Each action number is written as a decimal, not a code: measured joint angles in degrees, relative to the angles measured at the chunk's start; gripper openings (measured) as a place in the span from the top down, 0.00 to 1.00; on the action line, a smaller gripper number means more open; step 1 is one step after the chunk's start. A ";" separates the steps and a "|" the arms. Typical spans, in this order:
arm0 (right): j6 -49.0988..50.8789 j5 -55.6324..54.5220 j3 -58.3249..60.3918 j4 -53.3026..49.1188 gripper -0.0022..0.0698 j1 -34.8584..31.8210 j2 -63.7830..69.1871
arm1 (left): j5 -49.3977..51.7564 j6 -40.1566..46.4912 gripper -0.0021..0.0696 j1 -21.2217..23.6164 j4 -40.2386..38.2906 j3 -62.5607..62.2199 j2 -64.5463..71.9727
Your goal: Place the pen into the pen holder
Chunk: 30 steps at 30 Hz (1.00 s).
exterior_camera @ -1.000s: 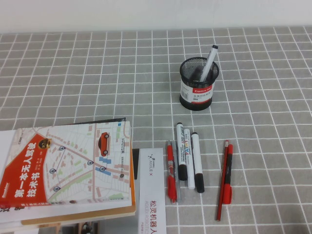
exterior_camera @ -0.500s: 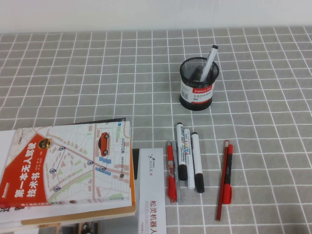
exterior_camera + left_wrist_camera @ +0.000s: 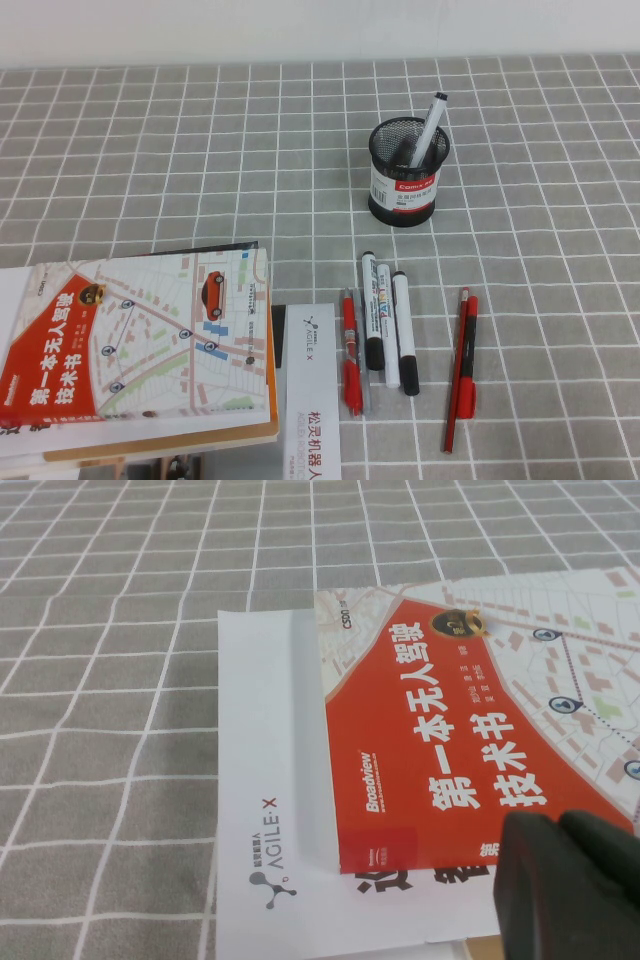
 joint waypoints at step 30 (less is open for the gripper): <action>-7.96 25.62 -25.62 -33.02 0.99 0.00 24.36 | 0.00 0.00 0.98 0.00 0.00 0.00 0.00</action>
